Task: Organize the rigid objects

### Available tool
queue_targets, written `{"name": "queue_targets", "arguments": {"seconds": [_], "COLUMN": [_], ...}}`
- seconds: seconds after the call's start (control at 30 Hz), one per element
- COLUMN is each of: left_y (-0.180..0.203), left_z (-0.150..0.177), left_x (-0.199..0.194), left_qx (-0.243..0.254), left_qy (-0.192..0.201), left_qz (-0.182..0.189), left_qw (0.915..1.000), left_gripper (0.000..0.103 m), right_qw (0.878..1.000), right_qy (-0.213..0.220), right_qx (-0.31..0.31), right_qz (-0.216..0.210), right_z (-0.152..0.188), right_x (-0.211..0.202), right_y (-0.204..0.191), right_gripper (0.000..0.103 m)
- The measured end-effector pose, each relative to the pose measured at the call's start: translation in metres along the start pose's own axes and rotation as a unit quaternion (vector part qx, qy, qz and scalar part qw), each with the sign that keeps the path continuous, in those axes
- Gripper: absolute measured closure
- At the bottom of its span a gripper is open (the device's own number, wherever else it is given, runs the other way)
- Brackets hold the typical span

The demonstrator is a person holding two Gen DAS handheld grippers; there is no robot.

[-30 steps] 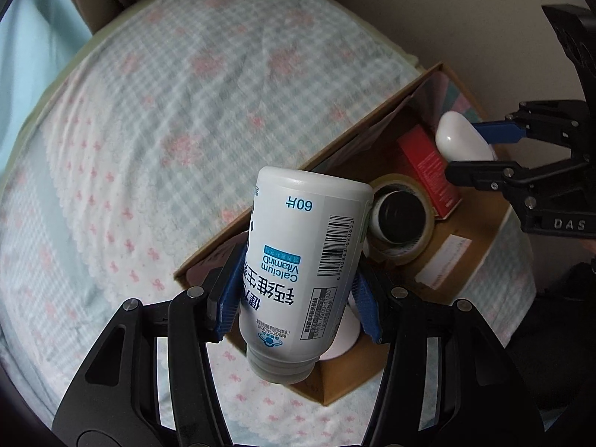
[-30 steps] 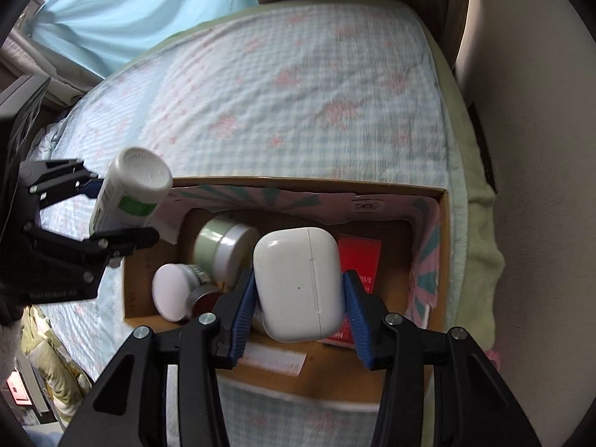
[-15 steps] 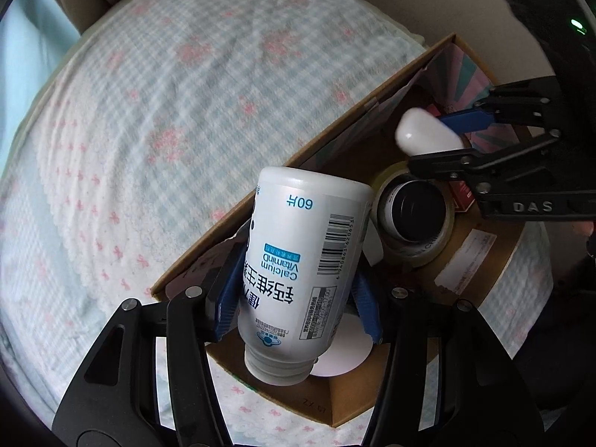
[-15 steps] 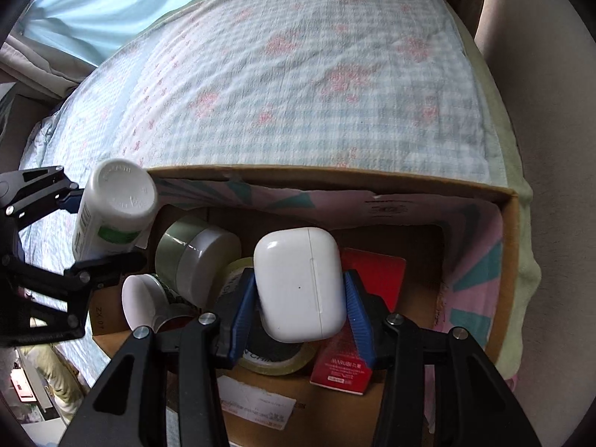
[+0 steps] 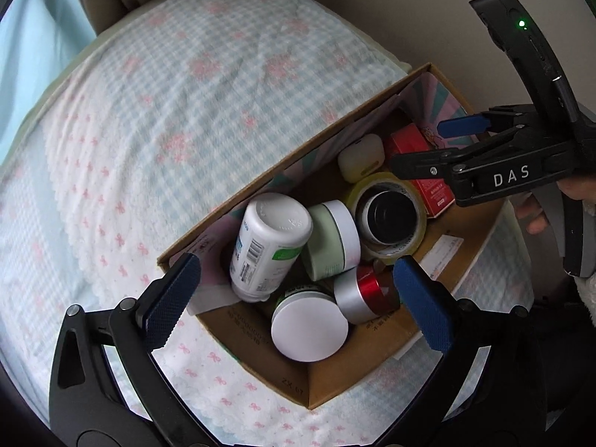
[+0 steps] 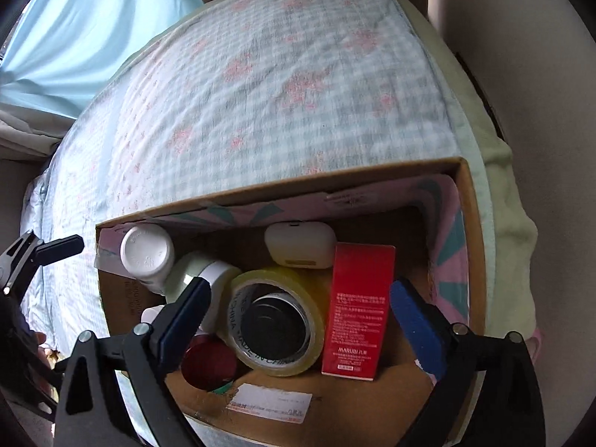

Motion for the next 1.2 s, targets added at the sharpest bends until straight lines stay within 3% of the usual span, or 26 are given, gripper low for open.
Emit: {"name": "queue_targets", "arguments": {"seconds": [0.43,0.73,1.03,1.2], "left_y": [0.005,0.009,-0.01,-0.028], "left_z": [0.01,0.042,0.112,0.169], "left_x": [-0.068,-0.169,-0.298,-0.37], "left_qx": [-0.017,-0.041,-0.106,-0.165], "left_qy": [0.048,0.114,0.183,0.246], "left_qz": [-0.004,-0.031,-0.079,-0.099], "left_qw": [0.9987,0.9922,0.9743,0.9502], "left_gripper": [0.0,0.0,0.0,0.0], "right_qw": [0.999,0.996,0.987,0.975], "right_qy": [0.029,0.078,0.148,0.203], "right_qx": [-0.017,-0.03,-0.061,-0.09], "right_qz": [0.008,0.013,0.025,0.033], "right_z": [0.018,0.039,0.084,0.12], "right_x": [-0.053,-0.131,-0.231,-0.285], "right_y": [-0.035,-0.083,-0.168,-0.224], "right_gripper": [0.007,0.007,0.007,0.007]}}
Point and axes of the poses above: each gripper's, at about its wrist camera, not at the fingertips, and x roughly the way its jaws point, y to its right, z to its underside, the point moved 2 cm from there along x, roughly the way its jaws point, and after that the axes turned 3 degrees about z, right-handed, at the moved point
